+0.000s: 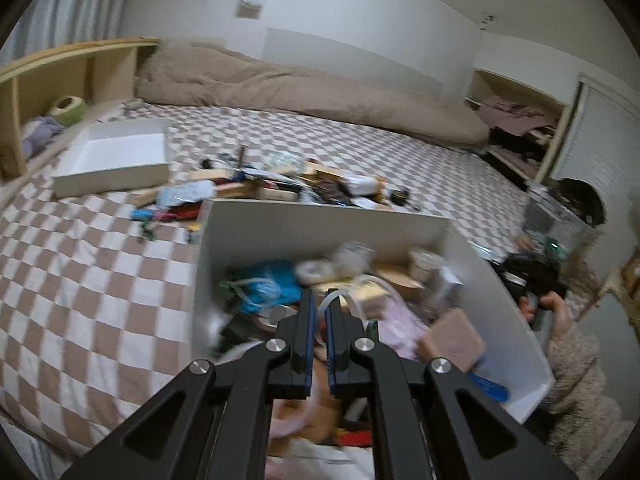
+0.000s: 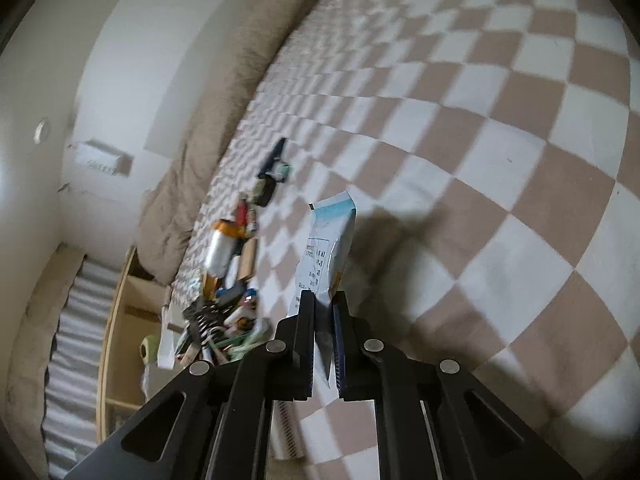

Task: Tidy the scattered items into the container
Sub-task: 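Bring the left gripper over the white box while the right gripper carries the sachet, then open the left gripper to drop its item into the white box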

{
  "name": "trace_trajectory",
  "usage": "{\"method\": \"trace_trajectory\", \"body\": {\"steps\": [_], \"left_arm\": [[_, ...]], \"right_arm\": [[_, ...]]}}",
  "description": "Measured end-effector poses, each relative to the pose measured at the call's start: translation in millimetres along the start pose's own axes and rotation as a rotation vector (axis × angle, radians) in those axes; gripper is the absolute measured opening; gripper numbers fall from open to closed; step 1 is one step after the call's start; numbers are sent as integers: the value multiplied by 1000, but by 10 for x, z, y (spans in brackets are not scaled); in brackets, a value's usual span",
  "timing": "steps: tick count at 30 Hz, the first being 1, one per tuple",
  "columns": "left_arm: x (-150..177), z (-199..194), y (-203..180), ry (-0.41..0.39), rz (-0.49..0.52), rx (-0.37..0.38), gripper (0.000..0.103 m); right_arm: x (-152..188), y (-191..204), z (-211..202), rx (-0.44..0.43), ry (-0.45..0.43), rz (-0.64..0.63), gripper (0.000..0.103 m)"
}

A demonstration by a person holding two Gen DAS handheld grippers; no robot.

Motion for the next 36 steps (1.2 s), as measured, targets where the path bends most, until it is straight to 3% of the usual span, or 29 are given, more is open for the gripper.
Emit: {"method": "trace_trajectory", "body": {"steps": [4, 9, 17, 24, 36], "left_arm": [[103, 83, -246, 55, -12, 81, 6], [230, 197, -555, 90, 38, 114, 6], [280, 309, -877, 89, 44, 182, 6], [393, 441, -1209, 112, 121, 206, 5], [612, 677, -1586, 155, 279, 186, 5]], "right_arm": [[24, 284, -20, -19, 18, -95, 9], [89, 562, -209, -46, 44, -200, 9], [190, 1072, -533, -101, 49, -373, 9], [330, 1435, -722, -169, 76, -478, 9], [593, 1727, -749, -185, 130, -618, 9]]}}
Point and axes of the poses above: each gripper's, at about its wrist camera, not at the fingertips, and z roughly the way its jaws point, y to its left, x to its underside, the point moved 1 cm from there along z, roughly the way its jaws point, and after that the axes turned 8 degrees about -z, right-handed, at the moved point
